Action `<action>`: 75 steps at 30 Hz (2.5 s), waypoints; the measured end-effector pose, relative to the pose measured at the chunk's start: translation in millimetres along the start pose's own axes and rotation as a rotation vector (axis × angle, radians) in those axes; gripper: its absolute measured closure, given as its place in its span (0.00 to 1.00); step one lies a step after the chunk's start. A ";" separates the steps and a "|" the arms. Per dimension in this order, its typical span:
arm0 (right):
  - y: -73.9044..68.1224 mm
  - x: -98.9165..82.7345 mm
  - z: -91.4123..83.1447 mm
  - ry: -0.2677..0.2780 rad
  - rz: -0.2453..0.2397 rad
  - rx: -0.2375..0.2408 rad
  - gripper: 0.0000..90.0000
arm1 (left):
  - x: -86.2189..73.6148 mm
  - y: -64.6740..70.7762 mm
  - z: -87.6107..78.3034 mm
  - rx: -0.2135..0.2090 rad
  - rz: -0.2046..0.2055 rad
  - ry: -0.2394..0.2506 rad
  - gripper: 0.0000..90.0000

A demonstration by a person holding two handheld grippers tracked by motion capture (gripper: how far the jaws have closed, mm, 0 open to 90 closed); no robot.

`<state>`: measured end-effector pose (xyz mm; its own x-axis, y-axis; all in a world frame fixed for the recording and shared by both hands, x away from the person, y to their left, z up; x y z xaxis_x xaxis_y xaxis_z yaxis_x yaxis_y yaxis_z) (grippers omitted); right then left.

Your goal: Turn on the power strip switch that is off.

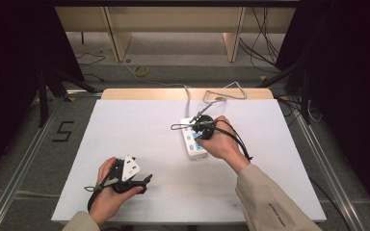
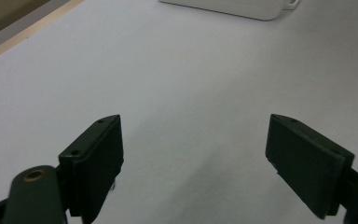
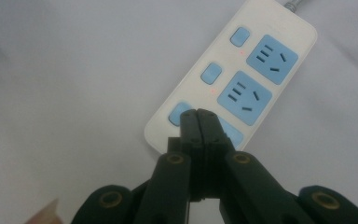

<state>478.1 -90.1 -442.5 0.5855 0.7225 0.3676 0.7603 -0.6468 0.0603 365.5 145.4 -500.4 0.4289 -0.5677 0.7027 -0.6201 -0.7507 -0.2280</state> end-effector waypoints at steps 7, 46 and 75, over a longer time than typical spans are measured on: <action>-1.0 3.2 2.6 -0.005 -0.002 0.000 1.00 | 0.1 -0.3 0.6 0.000 -0.005 0.004 0.21; -1.5 12.2 26.2 -0.041 0.019 0.018 1.00 | -0.2 -0.6 0.0 0.002 0.006 -0.002 0.21; -1.8 15.3 36.5 -0.056 0.026 0.014 1.00 | -0.1 -0.2 0.2 -0.001 0.007 -0.001 0.21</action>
<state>496.0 -69.0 -470.8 0.6196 0.7182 0.3165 0.7483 -0.6623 0.0380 365.7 145.5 -500.5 0.4256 -0.5729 0.7005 -0.6235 -0.7467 -0.2319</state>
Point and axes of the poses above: each handheld gripper's, and its own axes: z roughly forward along the jaws, x roughly out of its top, y roughly to its right, the point moved 5 cm from there along z, roughly forward along the jaws, and after that the axes turned 6 degrees about -y, right-handed, at the moved point
